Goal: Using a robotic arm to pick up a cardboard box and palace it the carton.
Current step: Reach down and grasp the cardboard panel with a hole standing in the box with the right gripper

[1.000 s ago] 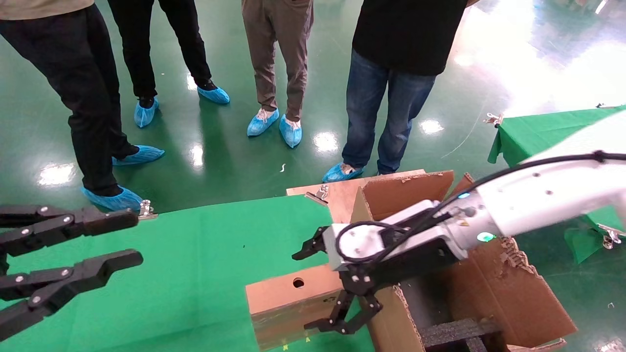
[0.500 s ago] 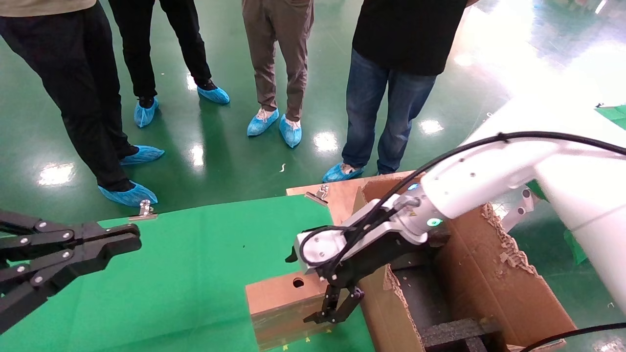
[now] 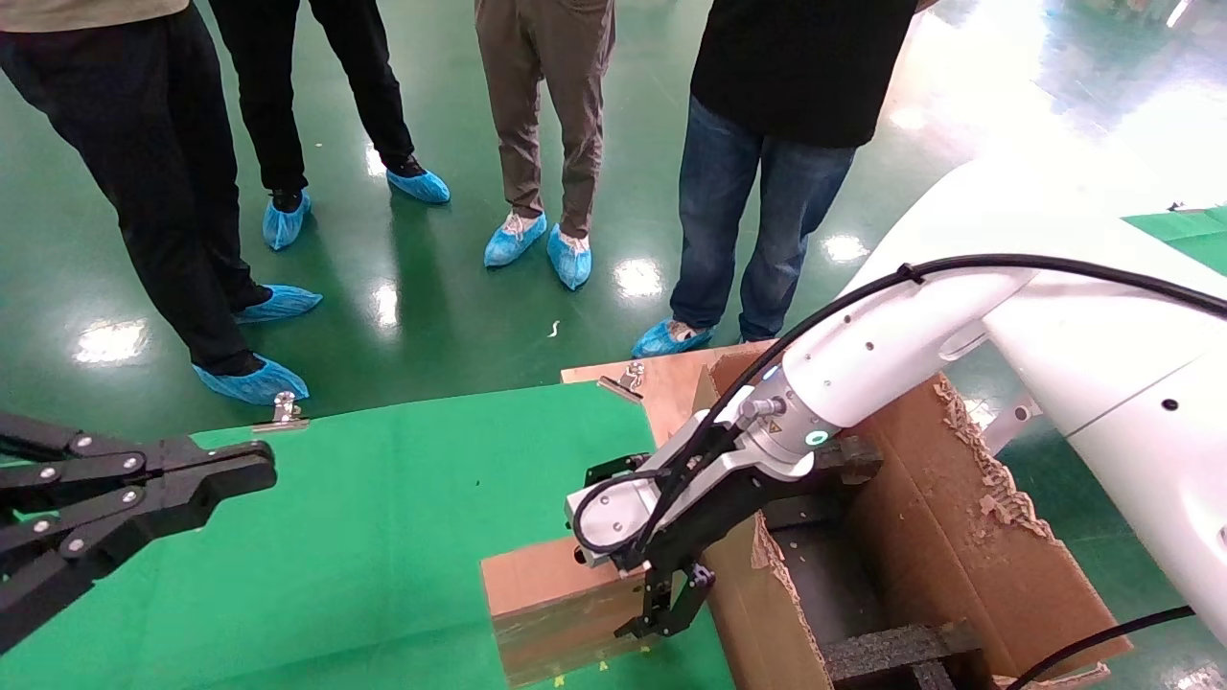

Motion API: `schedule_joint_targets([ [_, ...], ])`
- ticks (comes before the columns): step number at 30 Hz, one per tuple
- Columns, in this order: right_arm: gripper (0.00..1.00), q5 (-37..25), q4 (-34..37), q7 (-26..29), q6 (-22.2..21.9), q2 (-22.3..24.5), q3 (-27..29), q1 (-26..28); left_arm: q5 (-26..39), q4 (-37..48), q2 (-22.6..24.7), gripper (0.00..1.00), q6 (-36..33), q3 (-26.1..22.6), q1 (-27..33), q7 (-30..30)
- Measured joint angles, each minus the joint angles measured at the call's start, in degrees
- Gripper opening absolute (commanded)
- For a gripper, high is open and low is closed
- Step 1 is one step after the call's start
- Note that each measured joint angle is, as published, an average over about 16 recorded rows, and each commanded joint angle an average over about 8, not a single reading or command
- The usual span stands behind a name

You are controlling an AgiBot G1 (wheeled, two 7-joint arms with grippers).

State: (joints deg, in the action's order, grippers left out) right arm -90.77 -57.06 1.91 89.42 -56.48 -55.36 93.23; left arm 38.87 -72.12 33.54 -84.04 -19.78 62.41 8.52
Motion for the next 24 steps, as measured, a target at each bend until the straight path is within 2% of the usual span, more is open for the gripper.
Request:
schedule_joint_targets([
  [2, 0.13, -0.02, 0.05, -0.08, -0.04, -0.07, -0.17, 0.1, 0.0, 0.0, 0.0, 1.0, 0.0, 0.0, 0.0, 0.0],
  [4, 0.0, -0.04, 0.08, -0.12, -0.06, -0.11, -0.28, 0.16, 0.0, 0.0, 0.0, 1.0, 0.0, 0.0, 0.0, 0.0],
  [24, 0.0, 0.14, -0.03, -0.12, -0.05, 0.05, 0.0, -0.02, -0.02, 0.01, 0.0, 1.0, 0.01, 0.0, -0.01, 0.0],
])
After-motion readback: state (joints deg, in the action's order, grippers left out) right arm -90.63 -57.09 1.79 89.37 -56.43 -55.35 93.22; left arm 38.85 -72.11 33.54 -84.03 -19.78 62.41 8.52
